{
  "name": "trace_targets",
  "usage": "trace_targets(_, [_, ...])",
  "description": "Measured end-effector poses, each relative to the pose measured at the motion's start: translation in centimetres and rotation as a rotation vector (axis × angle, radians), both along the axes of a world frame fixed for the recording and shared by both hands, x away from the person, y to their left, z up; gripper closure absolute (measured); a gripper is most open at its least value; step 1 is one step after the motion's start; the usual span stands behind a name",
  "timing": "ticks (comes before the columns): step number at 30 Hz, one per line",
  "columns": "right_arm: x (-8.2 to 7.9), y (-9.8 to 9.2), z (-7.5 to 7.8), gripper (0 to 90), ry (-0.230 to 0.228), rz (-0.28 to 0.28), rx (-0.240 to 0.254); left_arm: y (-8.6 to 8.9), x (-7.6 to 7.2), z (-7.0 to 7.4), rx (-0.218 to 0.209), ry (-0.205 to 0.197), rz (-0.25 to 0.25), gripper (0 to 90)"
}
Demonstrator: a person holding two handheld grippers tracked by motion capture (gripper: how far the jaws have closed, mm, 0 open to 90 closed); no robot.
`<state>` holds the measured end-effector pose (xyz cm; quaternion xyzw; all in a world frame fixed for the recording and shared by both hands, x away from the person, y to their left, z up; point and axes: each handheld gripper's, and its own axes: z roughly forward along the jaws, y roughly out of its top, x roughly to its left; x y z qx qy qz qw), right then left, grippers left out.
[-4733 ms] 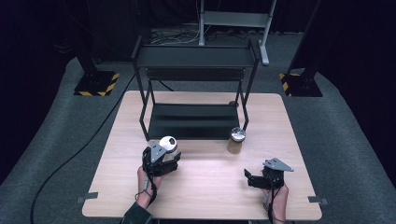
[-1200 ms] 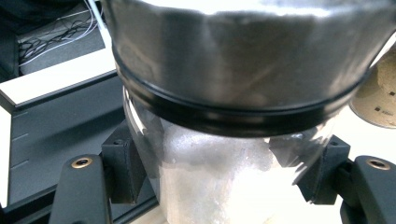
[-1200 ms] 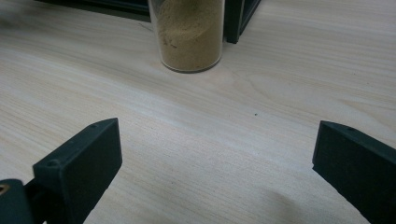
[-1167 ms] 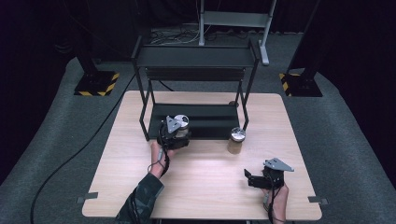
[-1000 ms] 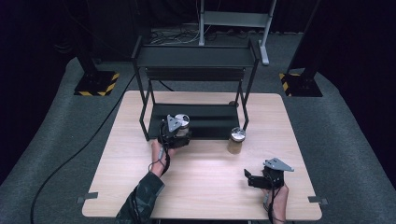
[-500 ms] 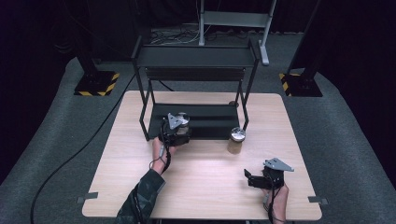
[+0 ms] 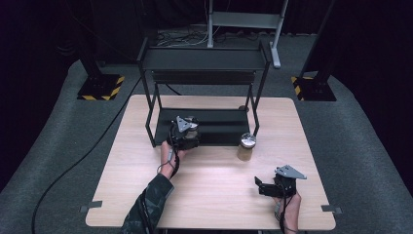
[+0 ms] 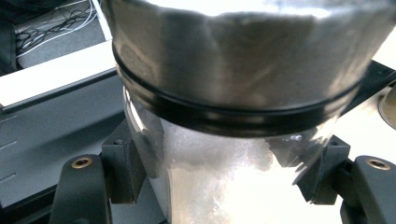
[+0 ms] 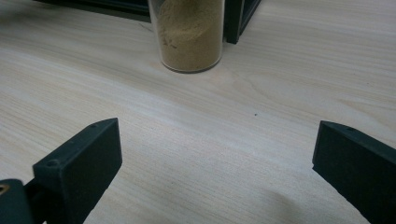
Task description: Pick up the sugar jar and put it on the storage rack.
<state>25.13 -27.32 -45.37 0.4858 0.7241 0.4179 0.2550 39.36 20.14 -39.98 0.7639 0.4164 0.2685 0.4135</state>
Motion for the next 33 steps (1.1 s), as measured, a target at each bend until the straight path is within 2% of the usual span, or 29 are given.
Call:
trace_targets(20, [0.0, -0.1, 0.0, 0.4, 0.000, 0.000, 0.004, -0.8, 1.7, 0.5, -0.003, 0.000, -0.004, 29.9])
trace_targets(33, [0.0, -0.1, 0.0, 0.4, 0.000, 0.001, 0.007, -0.9, 2.8, 0.5, -0.029, 0.008, -0.003, 29.9])
